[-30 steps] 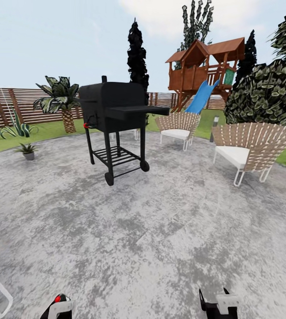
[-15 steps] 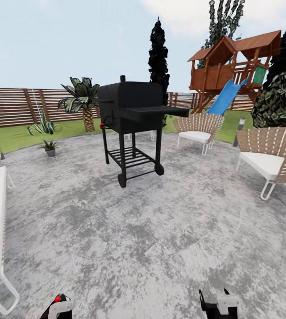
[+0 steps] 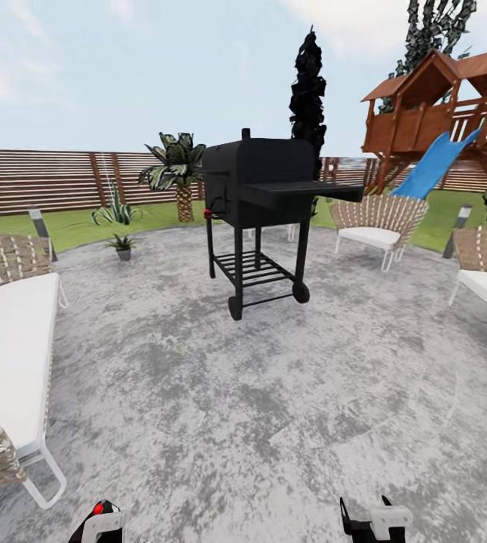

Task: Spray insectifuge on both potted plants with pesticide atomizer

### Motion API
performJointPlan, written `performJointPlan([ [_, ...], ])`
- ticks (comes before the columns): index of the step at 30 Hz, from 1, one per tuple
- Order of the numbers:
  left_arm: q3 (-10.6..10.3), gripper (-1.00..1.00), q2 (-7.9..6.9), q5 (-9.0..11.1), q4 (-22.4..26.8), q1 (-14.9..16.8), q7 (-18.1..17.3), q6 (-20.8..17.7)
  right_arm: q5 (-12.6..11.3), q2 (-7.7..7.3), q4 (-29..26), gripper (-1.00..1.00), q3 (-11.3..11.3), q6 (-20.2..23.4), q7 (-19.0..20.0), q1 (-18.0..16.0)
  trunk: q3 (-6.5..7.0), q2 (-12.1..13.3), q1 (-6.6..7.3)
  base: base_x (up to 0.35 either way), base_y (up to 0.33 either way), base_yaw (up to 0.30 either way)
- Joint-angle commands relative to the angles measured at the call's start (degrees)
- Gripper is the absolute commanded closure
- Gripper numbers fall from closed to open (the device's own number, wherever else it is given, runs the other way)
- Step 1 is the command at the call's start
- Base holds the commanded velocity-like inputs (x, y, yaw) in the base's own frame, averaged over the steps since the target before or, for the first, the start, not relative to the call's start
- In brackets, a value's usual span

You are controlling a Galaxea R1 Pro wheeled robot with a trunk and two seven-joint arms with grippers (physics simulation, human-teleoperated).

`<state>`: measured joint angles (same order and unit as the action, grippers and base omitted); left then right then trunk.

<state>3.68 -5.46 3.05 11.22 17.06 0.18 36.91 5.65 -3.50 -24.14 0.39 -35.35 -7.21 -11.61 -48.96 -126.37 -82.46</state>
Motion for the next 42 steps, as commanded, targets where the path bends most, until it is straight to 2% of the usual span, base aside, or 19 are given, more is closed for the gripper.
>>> performJointPlan([
  [1, 0.0, 1.0, 0.01, 0.3, -0.1, 0.1, -0.1, 0.2, 0.6, -0.01, 0.0, -1.0, 0.0, -0.1, -0.5, 0.0, -0.05, 0.0, 0.01, 0.0, 0.0, 0.278],
  [7, 0.0, 1.0, 0.01, 0.3, 0.0, 0.1, -0.1, 0.0, 0.6, -0.01, 0.0, -1.0, 0.0, -0.1, -0.5, 0.0, -0.05, 0.0, 0.01, 0.038, 0.0, 0.278],
  [33, 0.0, 1.0, 0.01, 0.3, 0.0, 0.1, 0.0, 0.0, 0.6, -0.01, 0.1, -1.0, 0.0, 0.0, -0.5, 0.0, -0.05, 0.0, 0.01, 0.335, 0.0, 0.278],
  [42, 0.0, 1.0, 0.01, 0.3, 0.0, 0.1, 0.0, 0.0, 0.6, -0.01, 0.1, -1.0, 0.0, -0.1, -0.5, 0.0, -0.05, 0.0, 0.01, 0.34, 0.0, 0.086],
])
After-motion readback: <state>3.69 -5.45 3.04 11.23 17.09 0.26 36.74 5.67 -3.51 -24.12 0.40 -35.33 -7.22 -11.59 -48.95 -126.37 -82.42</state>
